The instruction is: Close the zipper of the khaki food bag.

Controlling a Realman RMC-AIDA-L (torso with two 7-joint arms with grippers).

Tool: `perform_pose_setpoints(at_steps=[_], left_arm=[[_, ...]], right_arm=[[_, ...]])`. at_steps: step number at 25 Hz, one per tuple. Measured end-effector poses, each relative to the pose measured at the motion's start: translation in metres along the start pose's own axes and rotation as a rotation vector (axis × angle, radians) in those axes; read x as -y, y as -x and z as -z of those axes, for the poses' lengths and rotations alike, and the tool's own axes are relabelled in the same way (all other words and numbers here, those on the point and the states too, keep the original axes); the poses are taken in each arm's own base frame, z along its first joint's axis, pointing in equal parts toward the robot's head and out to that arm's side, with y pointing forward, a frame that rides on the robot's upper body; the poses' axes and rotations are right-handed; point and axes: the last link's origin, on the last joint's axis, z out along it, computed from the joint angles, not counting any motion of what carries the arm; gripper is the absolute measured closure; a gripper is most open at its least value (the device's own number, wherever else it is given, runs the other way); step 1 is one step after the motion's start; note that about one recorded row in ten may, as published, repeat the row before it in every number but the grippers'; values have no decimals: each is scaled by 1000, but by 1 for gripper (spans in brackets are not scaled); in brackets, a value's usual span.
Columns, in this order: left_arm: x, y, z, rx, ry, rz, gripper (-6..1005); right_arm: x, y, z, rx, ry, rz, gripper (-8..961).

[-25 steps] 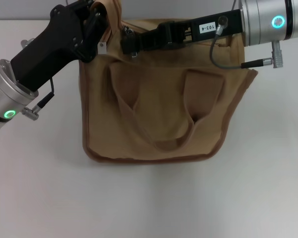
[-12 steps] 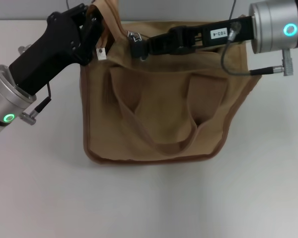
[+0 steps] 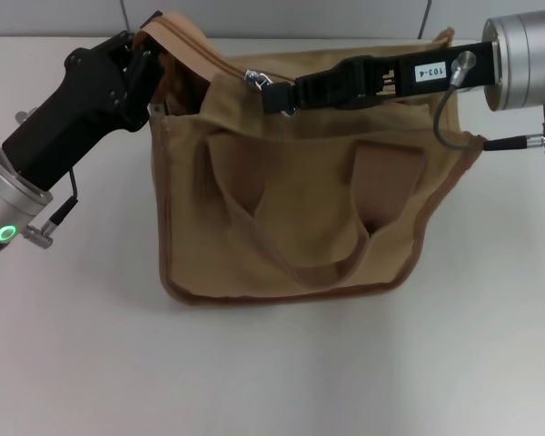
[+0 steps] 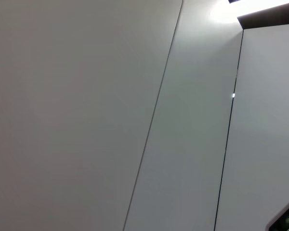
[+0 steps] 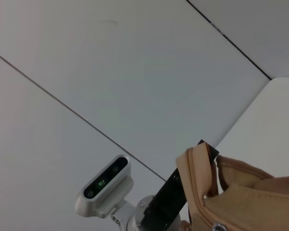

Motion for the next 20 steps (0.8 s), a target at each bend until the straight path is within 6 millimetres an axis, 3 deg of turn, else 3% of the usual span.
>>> perform_pose_setpoints(at_steps=[13,20], left_arm=[[4,4,8,3,-59,12,870],[5,5,10,6,-75,10,868]], right_arm=[[0,-11,20,41,7,-14,943],[3,-30,51,119,18,-63,942]])
